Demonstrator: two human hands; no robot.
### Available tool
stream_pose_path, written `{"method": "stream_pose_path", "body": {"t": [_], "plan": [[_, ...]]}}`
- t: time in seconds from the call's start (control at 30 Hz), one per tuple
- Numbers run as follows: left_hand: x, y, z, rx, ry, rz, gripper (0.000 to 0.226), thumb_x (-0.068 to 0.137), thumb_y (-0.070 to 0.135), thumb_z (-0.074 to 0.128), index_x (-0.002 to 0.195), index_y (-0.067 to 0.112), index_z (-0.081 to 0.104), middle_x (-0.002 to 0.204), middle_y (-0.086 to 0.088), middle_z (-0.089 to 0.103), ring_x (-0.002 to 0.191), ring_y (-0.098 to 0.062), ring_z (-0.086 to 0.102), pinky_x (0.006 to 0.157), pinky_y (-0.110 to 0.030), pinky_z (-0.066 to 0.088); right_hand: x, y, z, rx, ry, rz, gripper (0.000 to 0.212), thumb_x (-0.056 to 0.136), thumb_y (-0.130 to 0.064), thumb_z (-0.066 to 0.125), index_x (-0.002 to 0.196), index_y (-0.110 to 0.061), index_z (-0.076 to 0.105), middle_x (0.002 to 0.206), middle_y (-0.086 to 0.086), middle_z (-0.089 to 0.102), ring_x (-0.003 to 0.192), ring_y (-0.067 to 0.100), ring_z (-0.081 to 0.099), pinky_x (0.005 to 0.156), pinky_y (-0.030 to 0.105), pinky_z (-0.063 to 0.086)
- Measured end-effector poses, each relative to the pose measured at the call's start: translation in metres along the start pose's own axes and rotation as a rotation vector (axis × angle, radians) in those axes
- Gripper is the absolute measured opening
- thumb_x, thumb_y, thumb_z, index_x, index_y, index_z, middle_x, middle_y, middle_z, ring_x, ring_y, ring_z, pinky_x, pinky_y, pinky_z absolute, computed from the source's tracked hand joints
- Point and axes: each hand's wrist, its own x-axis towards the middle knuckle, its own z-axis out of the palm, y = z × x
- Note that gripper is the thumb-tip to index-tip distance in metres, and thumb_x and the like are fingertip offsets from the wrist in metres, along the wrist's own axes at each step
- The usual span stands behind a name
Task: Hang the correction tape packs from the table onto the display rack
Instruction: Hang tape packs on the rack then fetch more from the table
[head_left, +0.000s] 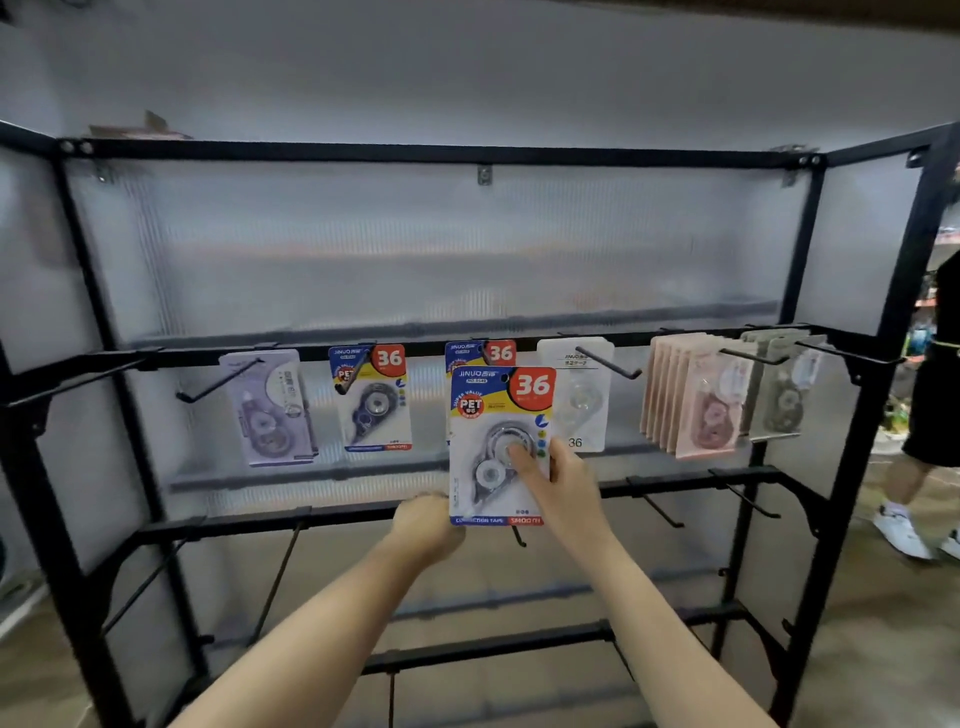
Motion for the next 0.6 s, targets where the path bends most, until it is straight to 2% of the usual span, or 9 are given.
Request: {"method": "stream_pose_path", "body": {"t": [0.07, 0.13, 0.2, 0.33, 0.37, 0.43, 0.5, 0.6], "plan": [[0.000, -0.001, 0.001, 0.001, -0.001, -0.009, 0.030, 0.092, 0.021, 0.039, 0.116, 0.018, 0.058, 0.115, -0.006, 0.064, 0.103, -0.027, 0.058, 0.080, -0.032, 0.047, -0.001, -0.005, -0.001, -0.059, 0.017, -0.021, 0.017, 0.088, -0.038, 0.061, 0.081, -0.027, 0.051, 0.079, -0.012, 0.064, 0.062, -0.009, 0.061, 0.052, 0.008, 0.043], [0.002, 0.000, 0.000, -0.004, -0.005, -0.018, 0.032, 0.093, 0.024, 0.039, 0.119, 0.018, 0.058, 0.118, -0.006, 0.063, 0.107, -0.027, 0.057, 0.085, -0.033, 0.049, 0.002, -0.010, -0.004, -0.113, 0.012, -0.054, 0.018, 0.088, -0.040, 0.060, 0.084, -0.025, 0.052, 0.079, -0.014, 0.062, 0.062, -0.004, 0.061, 0.051, 0.007, 0.042], [0.005, 0.001, 0.000, -0.004, -0.014, -0.025, 0.032, 0.093, 0.025, 0.040, 0.118, 0.018, 0.059, 0.119, -0.006, 0.062, 0.108, -0.027, 0.057, 0.088, -0.035, 0.050, 0.005, -0.012, -0.007, -0.146, 0.011, -0.076, 0.017, 0.089, -0.039, 0.061, 0.088, -0.024, 0.054, 0.080, -0.015, 0.061, 0.067, -0.002, 0.061, 0.051, 0.008, 0.043], [0.010, 0.001, 0.002, 0.046, -0.002, -0.025, 0.030, 0.094, 0.030, 0.043, 0.117, 0.017, 0.059, 0.117, -0.007, 0.062, 0.106, -0.027, 0.057, 0.084, -0.034, 0.046, 0.012, -0.008, -0.011, -0.162, -0.003, -0.044, 0.009, 0.091, -0.034, 0.061, 0.090, -0.026, 0.056, 0.085, -0.012, 0.063, 0.076, 0.001, 0.061, 0.059, 0.010, 0.044], [0.011, 0.000, 0.003, 0.054, -0.001, -0.030, 0.031, 0.095, 0.031, 0.044, 0.118, 0.016, 0.058, 0.118, -0.007, 0.062, 0.108, -0.027, 0.057, 0.085, -0.034, 0.045, 0.016, -0.004, -0.010, -0.163, -0.020, -0.016, 0.012, 0.092, -0.035, 0.059, 0.094, -0.023, 0.057, 0.086, -0.011, 0.064, 0.077, 0.000, 0.060, 0.061, 0.011, 0.044], [0.013, -0.002, 0.003, 0.093, -0.008, -0.041, 0.035, 0.096, 0.033, 0.045, 0.123, 0.015, 0.056, 0.122, -0.008, 0.059, 0.112, -0.027, 0.054, 0.088, -0.034, 0.044, 0.032, 0.007, -0.004, -0.177, -0.070, 0.047, 0.027, 0.091, -0.044, 0.057, 0.096, -0.017, 0.059, 0.088, -0.005, 0.065, 0.078, 0.008, 0.061, 0.065, 0.020, 0.048], [0.016, -0.005, 0.004, 0.144, -0.029, -0.040, 0.038, 0.097, 0.036, 0.044, 0.125, 0.014, 0.055, 0.124, -0.008, 0.057, 0.114, -0.027, 0.052, 0.090, -0.035, 0.043, 0.054, 0.017, 0.004, -0.221, -0.104, 0.115, 0.040, 0.090, -0.053, 0.054, 0.087, -0.013, 0.057, 0.080, 0.001, 0.063, 0.070, 0.017, 0.059, 0.063, 0.030, 0.045], [0.020, -0.009, 0.004, 0.166, -0.032, -0.051, 0.035, 0.097, 0.034, 0.045, 0.123, 0.013, 0.056, 0.119, -0.008, 0.058, 0.108, -0.026, 0.054, 0.087, -0.035, 0.043, 0.083, 0.030, 0.015, -0.210, -0.086, 0.233, 0.046, 0.088, -0.057, 0.053, 0.073, -0.014, 0.046, 0.065, 0.002, 0.048, 0.058, 0.014, 0.043, 0.054, 0.026, 0.033]]}}
